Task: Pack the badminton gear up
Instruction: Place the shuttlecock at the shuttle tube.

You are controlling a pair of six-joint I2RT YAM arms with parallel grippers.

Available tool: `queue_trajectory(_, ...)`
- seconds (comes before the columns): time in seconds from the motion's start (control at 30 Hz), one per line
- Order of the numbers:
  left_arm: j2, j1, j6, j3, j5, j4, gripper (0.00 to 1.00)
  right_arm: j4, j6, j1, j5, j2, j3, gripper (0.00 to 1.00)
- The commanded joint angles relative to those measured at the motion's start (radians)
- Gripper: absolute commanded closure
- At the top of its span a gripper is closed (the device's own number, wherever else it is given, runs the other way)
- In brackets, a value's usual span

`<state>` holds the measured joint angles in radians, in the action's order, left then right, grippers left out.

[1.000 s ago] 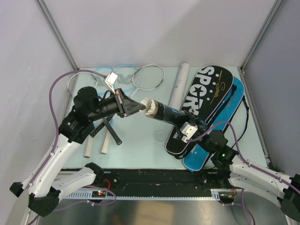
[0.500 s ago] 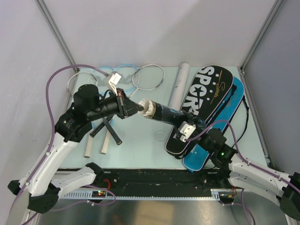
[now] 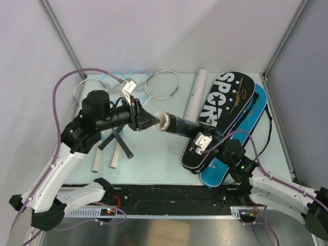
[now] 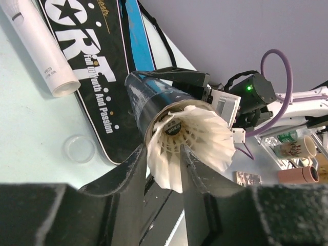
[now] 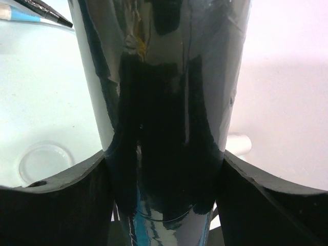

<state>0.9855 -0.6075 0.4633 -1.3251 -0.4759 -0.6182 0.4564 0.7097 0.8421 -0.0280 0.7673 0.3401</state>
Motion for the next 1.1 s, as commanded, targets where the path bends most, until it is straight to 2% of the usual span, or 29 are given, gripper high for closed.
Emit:
queue_trajectory(0.0,-0.011,-0.012,-0.045,-0.05,-0.009,0.026,0.58,0.014,0.006,0.001,0.017,0.001,0.058,0.64)
queue_trajectory(0.1,-0.036,-0.011,-0.079,-0.054,0.065,-0.001,0.53,0.01,0.003,0.0,0.016,-0.013,0.058,0.64)
queue_trajectory(0.3,-0.066,-0.011,-0.172,-0.116,0.251,-0.114,0.52,-0.008,-0.011,-0.013,0.016,-0.041,0.059,0.64)
queue_trajectory(0.53,-0.065,-0.021,-0.223,-0.15,0.124,-0.132,0.52,-0.017,-0.014,-0.021,0.031,-0.043,0.058,0.64)
queue_trajectory(0.67,-0.033,-0.079,-0.245,-0.164,0.043,-0.133,0.52,-0.012,-0.015,-0.02,0.046,-0.035,0.059,0.64)
queue_trajectory(0.83,0.001,-0.152,-0.284,-0.177,0.081,-0.132,0.52,-0.01,-0.016,-0.02,0.047,-0.03,0.058,0.64)
queue_trajectory(1.07,0.036,-0.175,-0.3,-0.182,0.117,-0.135,0.53,-0.016,-0.014,-0.019,0.044,-0.032,0.057,0.64)
